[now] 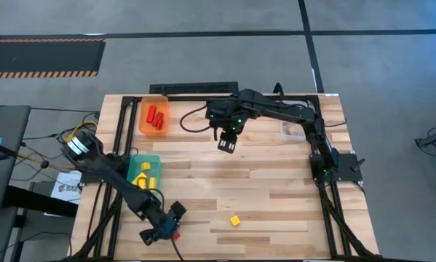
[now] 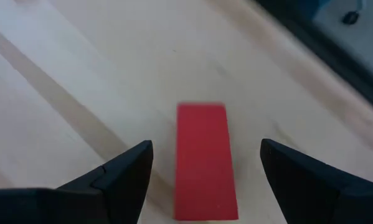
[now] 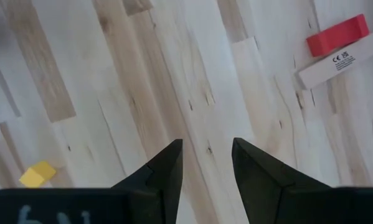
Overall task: Sort & place blocks by color
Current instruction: Put the red wooden block into the orange bin
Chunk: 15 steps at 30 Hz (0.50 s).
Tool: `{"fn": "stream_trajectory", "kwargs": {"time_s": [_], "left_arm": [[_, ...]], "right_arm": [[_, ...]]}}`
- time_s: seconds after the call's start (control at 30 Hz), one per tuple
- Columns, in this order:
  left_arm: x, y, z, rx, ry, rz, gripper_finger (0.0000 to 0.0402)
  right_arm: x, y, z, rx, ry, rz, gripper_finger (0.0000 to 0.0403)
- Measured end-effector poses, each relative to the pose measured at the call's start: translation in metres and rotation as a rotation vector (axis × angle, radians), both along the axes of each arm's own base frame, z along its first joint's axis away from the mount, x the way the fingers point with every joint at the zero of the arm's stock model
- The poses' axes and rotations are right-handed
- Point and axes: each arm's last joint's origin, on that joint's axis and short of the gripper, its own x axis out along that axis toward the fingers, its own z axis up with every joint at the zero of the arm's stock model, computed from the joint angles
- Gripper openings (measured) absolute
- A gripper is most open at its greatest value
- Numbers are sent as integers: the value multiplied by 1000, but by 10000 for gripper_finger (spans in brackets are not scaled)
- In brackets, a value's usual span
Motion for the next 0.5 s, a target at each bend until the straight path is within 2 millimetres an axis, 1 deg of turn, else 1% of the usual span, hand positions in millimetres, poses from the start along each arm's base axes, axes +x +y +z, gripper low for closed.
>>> {"fn": "stream_trajectory", "kwargs": {"time_s": [0.13,0.23,0.3,0.4,0.5], "left_arm": [[3,-3,-15,2,54,69,283],[5,-4,-19,12,51,65,281],[4,-4,-19,28,33,35,271],[4,-5,-20,52,8,2,239],[3,-4,-21,62,9,-5,188]], "right_arm": [[0,0,0,-3,3,13,161],[0,-1,0,-7,4,28,161],[-1,-2,0,-7,4,27,161],[-1,-4,0,-6,4,22,159],[-1,-4,0,-4,10,15,156]]}}
